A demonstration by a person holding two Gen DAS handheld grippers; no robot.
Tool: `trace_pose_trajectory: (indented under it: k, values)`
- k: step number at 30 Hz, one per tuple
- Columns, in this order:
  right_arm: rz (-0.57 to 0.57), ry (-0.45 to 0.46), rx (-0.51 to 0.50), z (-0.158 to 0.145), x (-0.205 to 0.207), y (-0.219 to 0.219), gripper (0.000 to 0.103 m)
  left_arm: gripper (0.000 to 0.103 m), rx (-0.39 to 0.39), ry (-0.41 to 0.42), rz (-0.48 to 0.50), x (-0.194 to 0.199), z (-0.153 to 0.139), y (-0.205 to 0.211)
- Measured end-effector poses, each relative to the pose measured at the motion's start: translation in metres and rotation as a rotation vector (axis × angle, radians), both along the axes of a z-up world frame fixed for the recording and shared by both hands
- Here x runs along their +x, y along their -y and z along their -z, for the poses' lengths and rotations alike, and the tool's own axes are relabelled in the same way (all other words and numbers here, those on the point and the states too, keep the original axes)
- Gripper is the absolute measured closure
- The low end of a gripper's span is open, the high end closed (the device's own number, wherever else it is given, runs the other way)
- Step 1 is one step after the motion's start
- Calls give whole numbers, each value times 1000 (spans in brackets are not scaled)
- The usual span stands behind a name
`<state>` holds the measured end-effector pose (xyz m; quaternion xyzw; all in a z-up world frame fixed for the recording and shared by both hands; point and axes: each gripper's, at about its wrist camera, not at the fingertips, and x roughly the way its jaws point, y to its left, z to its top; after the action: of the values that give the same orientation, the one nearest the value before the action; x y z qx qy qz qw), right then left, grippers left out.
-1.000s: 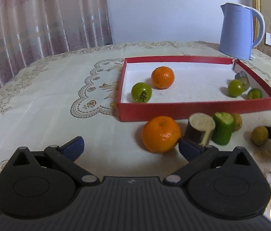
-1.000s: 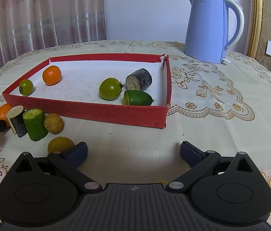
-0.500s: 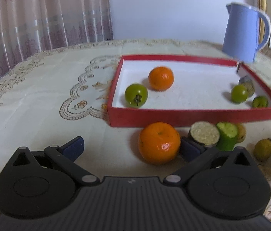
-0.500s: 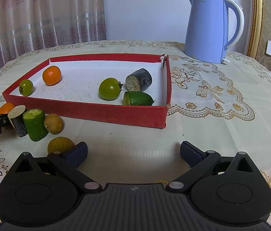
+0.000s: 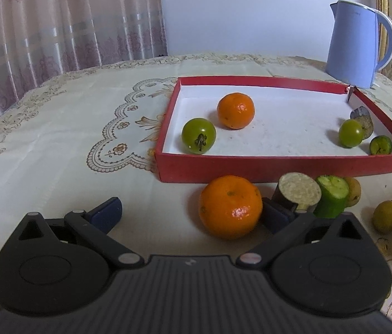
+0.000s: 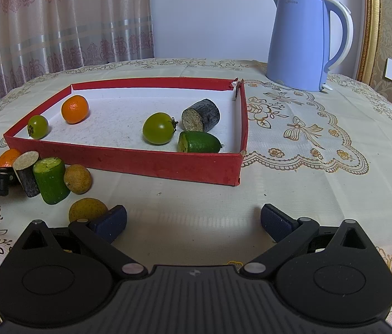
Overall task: Organize fruits
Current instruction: 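Close the left gripper on the large mandarin orange, then carry the mandarin into the red tray and open the left gripper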
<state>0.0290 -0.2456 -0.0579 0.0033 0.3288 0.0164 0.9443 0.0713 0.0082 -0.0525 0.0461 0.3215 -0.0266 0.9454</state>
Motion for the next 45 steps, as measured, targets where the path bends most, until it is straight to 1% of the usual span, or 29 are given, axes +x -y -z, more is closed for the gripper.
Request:
trace_pose_trajectory:
  k: [1,4,6,8,10,11,12,14,17,18,24,32,45]
  values:
    - [0,0,0,0,0,0,0,7,-1,1,8,-1,0,0]
    - [0,0,0,0,0,0,0,12,-2,15,32,-4,-1,1]
    - [0,0,1,0,0,0,0,13,-5,15,34,-4,0,1]
    - [0,0,0,0,0,0,0,17,-21,14,40,-4,-1,-1]
    - [0,0,1,0,0,0,0,27,-32,20,60,-6,-1,-2]
    - [0,0,1,0,0,0,0,31,-30,25,68,-8,-1,0]
    - [0,0,0,0,0,0,0,39,-26,30,80,-10,-2,2]
    - [0,0,1,0,0,0,0,49,-22,39,97,-13,-2,5]
    - [0,0,1,0,0,0,0,55,-12,42,102,-15,-2,9]
    - [0,0,1,0,0,0,0,61,-21,40,103,-15,-2,9]
    - [0,0,1,0,0,0,0,62,-12,43,91,-18,-3,13]
    - [0,0,1,0,0,0,0,63,5,11,71,-18,-9,11]
    - [0,0,2,0,0,0,0,63,10,47,44,-14,-32,4]
